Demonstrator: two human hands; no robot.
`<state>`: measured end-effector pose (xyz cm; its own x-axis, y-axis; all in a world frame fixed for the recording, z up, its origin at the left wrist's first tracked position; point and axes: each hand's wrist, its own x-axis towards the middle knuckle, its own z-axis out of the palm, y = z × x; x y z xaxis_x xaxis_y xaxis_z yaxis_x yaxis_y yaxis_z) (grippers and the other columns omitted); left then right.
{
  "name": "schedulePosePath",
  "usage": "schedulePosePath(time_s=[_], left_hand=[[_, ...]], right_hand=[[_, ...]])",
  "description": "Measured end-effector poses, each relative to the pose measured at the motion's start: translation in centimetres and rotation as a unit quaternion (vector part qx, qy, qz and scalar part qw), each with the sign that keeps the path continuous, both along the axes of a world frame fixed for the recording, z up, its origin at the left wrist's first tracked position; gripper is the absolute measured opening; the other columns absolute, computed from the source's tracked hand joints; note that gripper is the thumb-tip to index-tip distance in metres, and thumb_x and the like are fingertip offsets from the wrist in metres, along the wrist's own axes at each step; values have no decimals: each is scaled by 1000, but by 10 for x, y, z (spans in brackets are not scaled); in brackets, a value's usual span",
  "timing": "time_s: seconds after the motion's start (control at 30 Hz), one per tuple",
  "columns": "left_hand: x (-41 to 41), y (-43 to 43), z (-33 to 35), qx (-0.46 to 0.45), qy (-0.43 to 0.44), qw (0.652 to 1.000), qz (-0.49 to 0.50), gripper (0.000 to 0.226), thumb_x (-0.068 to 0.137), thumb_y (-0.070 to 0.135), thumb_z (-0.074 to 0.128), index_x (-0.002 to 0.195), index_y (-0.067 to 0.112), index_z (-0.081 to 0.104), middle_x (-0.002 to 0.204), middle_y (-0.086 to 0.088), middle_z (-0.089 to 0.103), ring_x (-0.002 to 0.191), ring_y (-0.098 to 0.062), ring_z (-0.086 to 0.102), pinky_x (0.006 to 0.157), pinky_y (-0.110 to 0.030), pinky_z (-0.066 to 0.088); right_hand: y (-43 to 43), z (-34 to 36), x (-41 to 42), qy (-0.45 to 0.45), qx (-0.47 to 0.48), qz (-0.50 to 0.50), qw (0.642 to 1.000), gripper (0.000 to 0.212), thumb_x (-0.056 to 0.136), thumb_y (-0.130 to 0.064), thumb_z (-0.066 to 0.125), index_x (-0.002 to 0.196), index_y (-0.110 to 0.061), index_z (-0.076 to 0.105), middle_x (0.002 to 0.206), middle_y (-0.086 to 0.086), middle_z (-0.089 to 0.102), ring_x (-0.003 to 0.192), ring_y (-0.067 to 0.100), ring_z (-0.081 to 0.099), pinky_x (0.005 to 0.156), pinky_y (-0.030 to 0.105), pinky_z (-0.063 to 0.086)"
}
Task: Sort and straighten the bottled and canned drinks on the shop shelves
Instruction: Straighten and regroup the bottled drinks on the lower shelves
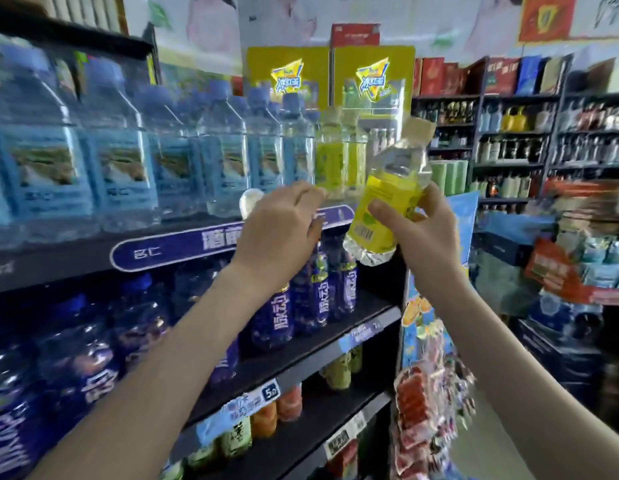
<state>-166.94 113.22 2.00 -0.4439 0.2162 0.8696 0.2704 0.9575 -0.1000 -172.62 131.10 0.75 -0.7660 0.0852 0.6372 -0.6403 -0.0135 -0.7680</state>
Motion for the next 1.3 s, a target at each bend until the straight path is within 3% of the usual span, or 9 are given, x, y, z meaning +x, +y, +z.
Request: schedulePosePath(time_s=[0.17, 0.3, 0.4, 0.5, 0.67, 0.8, 1.03, 1.2, 1.3], left_hand=[[-99, 33, 19, -20, 0, 998, 62, 44, 75, 1, 68, 119, 2, 62, 117, -27, 59, 103, -45, 59, 84, -51, 50], [-153, 52, 39, 9, -26, 990, 139, 58, 81, 8, 70, 136, 8, 50, 139, -28, 42, 124, -45, 45, 103, -51, 38], [-181, 60, 42, 30, -26, 983, 181, 63, 86, 14, 68, 142, 13, 41, 149, -25, 27, 135, -41, 32, 111, -45, 29], [-201, 66, 40, 84, -40, 968, 231, 74, 88, 30, 65, 149, 25, 23, 155, -19, 4, 143, -36, 12, 115, -44, 18], [-227, 75, 41, 139, -68, 940, 304, 101, 81, 50, 67, 151, 29, -3, 154, -18, -18, 141, -40, 5, 115, -50, 15], [-239, 88, 43, 179, -67, 925, 328, 106, 82, 45, 69, 150, 28, -10, 153, -20, -22, 141, -42, 4, 113, -48, 20], [-244, 96, 45, 188, -61, 914, 354, 109, 80, 39, 72, 151, 27, -9, 153, -21, -22, 141, -42, 1, 112, -50, 21], [-242, 102, 49, 170, -78, 898, 399, 107, 81, 41, 71, 151, 25, -8, 153, -23, -19, 138, -44, 15, 106, -49, 34], [-234, 107, 47, 151, -75, 888, 429, 95, 87, 35, 66, 151, 26, -3, 155, -22, -8, 132, -44, 30, 94, -46, 45]], right_hand=[[39, 33, -108, 8, 0, -24, 1000, 82, 50, -59, 79, 118, -18, 54, 104, 0, 67, 95, 21, 65, 86, 48, 53], [55, 47, -185, -9, 6, -5, 1000, 64, 62, -44, 83, 112, -18, 51, 101, -1, 65, 92, 20, 65, 85, 48, 54], [53, 53, -234, -4, -4, 14, 1000, 62, 69, -35, 83, 115, -14, 47, 97, -5, 60, 86, 13, 62, 76, 30, 55], [48, 64, -268, 10, 23, 31, 999, 56, 74, -32, 80, 112, -13, 44, 86, -13, 50, 72, -1, 51, 57, 11, 39], [26, 72, -299, 33, 126, 70, 989, 71, 74, -38, 80, 124, -6, 40, 110, 8, 57, 97, 23, 56, 78, 36, 46], [10, 72, -316, 27, 231, 130, 964, 68, 79, -37, 76, 126, -2, 42, 116, 10, 57, 110, 26, 54, 78, 33, 41], [2, 63, -334, 46, 277, 190, 941, 44, 81, -35, 73, 116, -11, 61, 103, 2, 66, 91, 15, 58, 75, 24, 39], [3, 63, -333, 46, 298, 182, 936, 50, 82, -39, 72, 116, -7, 55, 105, 6, 65, 86, 19, 58, 69, 29, 42], [10, 57, -317, 87, 291, 130, 944, 55, 84, -32, 71, 121, -2, 44, 115, 12, 54, 102, 26, 53, 77, 32, 41]])
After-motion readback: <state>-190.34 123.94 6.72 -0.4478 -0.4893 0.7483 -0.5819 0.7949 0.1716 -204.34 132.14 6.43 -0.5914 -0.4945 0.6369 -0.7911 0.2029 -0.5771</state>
